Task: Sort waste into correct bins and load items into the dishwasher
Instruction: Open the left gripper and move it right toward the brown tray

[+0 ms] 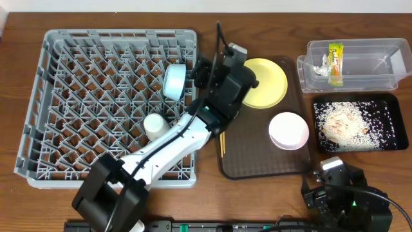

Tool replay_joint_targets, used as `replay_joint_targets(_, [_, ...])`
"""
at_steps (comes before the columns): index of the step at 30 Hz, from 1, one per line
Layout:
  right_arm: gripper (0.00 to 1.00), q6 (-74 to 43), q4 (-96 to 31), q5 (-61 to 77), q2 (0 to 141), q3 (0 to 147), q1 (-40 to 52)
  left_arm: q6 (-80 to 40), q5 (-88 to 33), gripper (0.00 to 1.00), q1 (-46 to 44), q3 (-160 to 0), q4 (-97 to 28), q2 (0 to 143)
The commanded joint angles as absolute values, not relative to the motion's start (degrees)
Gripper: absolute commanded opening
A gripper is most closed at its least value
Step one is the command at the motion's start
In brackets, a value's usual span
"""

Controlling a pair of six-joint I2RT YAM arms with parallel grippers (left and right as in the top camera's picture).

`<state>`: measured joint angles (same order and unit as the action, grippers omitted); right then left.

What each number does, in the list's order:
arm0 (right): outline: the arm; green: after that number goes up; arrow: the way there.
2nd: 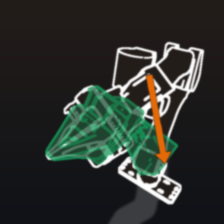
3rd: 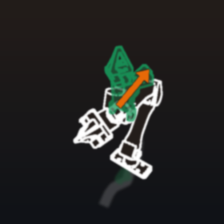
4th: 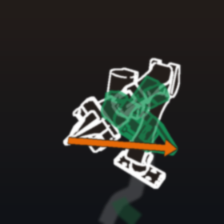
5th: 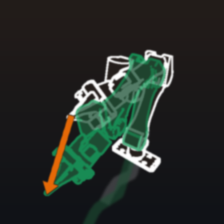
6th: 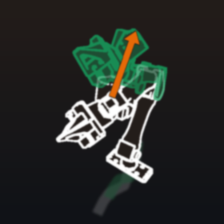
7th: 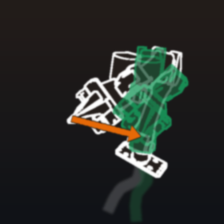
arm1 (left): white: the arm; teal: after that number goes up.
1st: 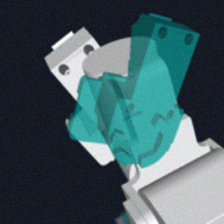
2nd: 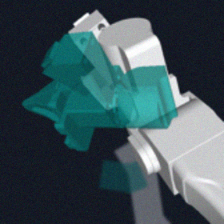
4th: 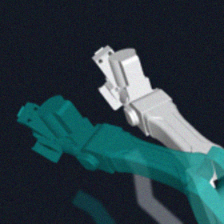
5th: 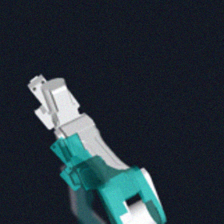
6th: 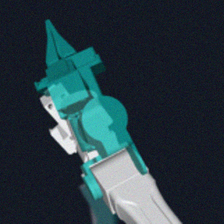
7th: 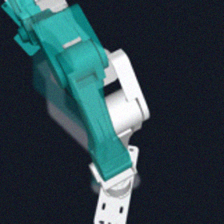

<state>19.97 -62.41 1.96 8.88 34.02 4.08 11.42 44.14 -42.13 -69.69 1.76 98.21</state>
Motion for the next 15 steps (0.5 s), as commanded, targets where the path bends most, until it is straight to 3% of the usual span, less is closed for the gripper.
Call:
replay_joint_targets(1, [0.99, 20.4, -62.6, 2.4, 8.8, 34.0, 3.7, 3.5, 34.2, 0.71, -40.6, -70.8, -0.4, 97.6])
replay_joint_targets(15, [0.99, 20.4, -62.6, 2.4, 8.8, 34.0, 3.7, -0.8, -1.9, 0.71, -36.2, -72.0, -9.8, 96.2])
